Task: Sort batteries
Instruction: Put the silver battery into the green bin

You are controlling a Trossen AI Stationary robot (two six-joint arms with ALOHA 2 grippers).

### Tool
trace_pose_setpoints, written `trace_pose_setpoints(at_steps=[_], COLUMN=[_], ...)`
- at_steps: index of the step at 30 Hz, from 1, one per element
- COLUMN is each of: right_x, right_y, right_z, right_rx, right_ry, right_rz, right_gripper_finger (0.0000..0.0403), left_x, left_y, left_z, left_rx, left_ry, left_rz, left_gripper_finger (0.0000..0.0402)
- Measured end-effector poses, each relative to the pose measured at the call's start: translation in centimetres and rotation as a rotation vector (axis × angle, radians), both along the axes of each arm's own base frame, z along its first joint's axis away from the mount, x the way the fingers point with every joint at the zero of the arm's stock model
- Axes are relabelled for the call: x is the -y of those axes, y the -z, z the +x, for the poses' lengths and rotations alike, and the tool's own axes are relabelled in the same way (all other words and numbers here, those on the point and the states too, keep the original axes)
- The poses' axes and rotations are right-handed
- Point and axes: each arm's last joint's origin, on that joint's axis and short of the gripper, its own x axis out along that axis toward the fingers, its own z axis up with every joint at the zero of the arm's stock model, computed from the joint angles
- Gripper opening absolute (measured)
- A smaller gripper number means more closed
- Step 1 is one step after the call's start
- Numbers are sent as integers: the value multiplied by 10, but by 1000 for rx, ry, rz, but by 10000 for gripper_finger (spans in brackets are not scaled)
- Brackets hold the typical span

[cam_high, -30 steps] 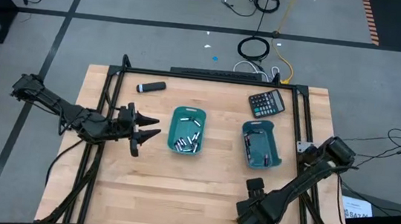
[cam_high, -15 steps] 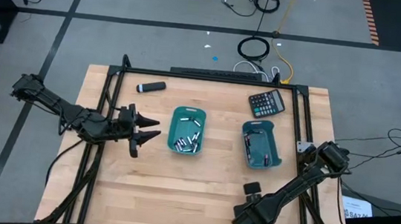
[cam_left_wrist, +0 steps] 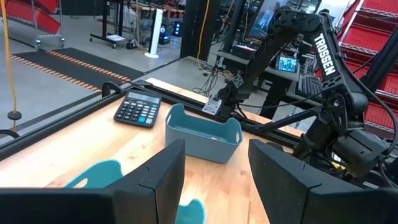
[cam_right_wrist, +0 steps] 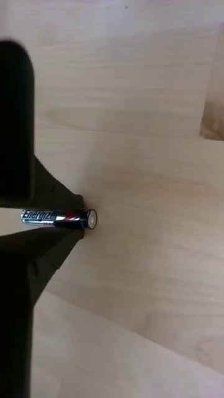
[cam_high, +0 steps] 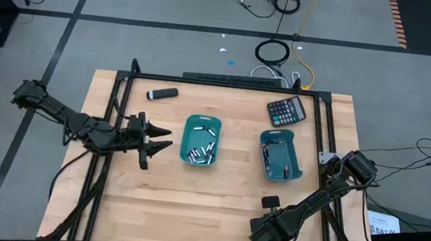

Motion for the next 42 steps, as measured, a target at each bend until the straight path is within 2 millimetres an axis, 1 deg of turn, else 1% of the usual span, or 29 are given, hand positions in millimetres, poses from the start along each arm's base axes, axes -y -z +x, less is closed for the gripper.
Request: trace_pose_setpoints(at_steps=[1, 2, 6, 8, 11, 12, 14, 16, 21, 26, 31, 33, 36, 38, 40, 42], right_x=[0, -1, -1, -3, -3, -3, 1, 5, 13, 21, 41, 51, 64, 72, 82, 95], right_y=[0, 0, -1, -5, -17, -22, -36, -49, -72, -86, -108, -122, -146, -158, -166, -170], right_z=[0, 1, 2, 4, 7, 9, 13, 13, 14, 19, 28, 33, 43, 53, 62, 71], right_rx=[5, 10, 40, 62, 137, 193, 304, 386, 530, 642, 755, 814, 935, 1012, 1085, 1146], right_ry=[-1, -1, -1, -13, -35, -39, -28, -21, -4, -21, -39, -44, -68, -99, -128, -140], right_rz=[5, 4, -19, -20, -48, -71, -111, -155, -203, -270, -376, -394, -374, -336, -300, -278], right_gripper_finger=[19, 14, 14, 8, 5, 4, 3, 2, 2, 2, 3, 4, 4, 4, 5, 5], left_x=[0, 0, 0, 0, 0, 0, 0, -1, 0, 0, 5, 7, 10, 11, 13, 13], left_y=[0, 0, 0, 0, 0, 0, 0, -1, -4, -4, -4, -5, -8, -8, -8, -7], left_z=[0, 0, 0, 0, 0, 0, 0, 0, 1, 6, 18, 23, 30, 34, 37, 39], left_rx=[0, 0, 0, 0, 1, 1, 4, 14, 36, 41, 74, 100, 141, 158, 165, 164], left_ry=[0, 0, 0, 0, -1, -1, -8, -21, -35, -94, -130, -134, -141, -146, -151, -161], left_rz=[0, 0, -1, -1, -1, -1, -1, 6, 34, 64, 122, 155, 198, 229, 252, 267], left_gripper_finger=[187, 187, 187, 187, 187, 187, 187, 187, 187, 187, 187, 187, 187, 187, 187, 187])
